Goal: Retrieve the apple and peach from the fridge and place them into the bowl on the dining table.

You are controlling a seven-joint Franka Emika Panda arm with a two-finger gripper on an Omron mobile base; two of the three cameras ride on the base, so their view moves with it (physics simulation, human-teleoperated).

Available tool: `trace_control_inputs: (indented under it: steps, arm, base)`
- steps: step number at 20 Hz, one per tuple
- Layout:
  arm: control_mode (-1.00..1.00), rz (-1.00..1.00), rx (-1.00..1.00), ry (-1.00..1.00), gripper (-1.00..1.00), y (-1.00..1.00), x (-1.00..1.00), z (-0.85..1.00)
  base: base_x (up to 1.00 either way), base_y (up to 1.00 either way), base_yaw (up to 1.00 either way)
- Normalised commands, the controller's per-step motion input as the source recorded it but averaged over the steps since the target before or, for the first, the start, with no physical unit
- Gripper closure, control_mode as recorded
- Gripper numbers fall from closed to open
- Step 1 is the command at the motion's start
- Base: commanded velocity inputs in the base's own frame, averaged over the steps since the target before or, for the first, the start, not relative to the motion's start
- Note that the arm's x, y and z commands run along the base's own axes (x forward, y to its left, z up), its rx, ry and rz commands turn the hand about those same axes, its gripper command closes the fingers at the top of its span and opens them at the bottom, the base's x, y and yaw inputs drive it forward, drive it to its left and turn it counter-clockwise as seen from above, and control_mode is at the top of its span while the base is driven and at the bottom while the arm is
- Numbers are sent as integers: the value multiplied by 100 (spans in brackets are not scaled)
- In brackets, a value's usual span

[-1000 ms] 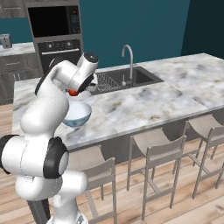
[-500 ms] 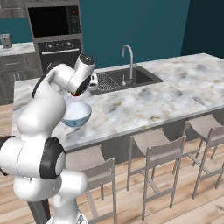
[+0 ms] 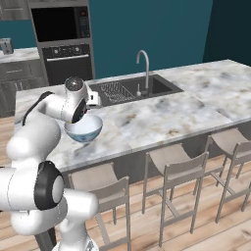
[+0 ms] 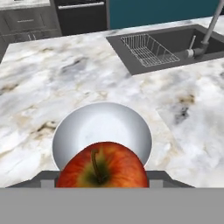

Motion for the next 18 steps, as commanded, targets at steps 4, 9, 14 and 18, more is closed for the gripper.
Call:
trace_control_inputs:
  steps: [4,9,14,18]
  arm:
    - [-100,-5,-1,11,100,35,26,-19]
    - [-100,-1,0,12,100,24,22,-9]
    - [-100,0,0,10,100,12,14,-6]
    - [-100,-4,0,0,100,3,2,-16]
  base:
    - [0,0,0]
    - [0,0,0]
    - [0,0,0]
    - [0,0,0]
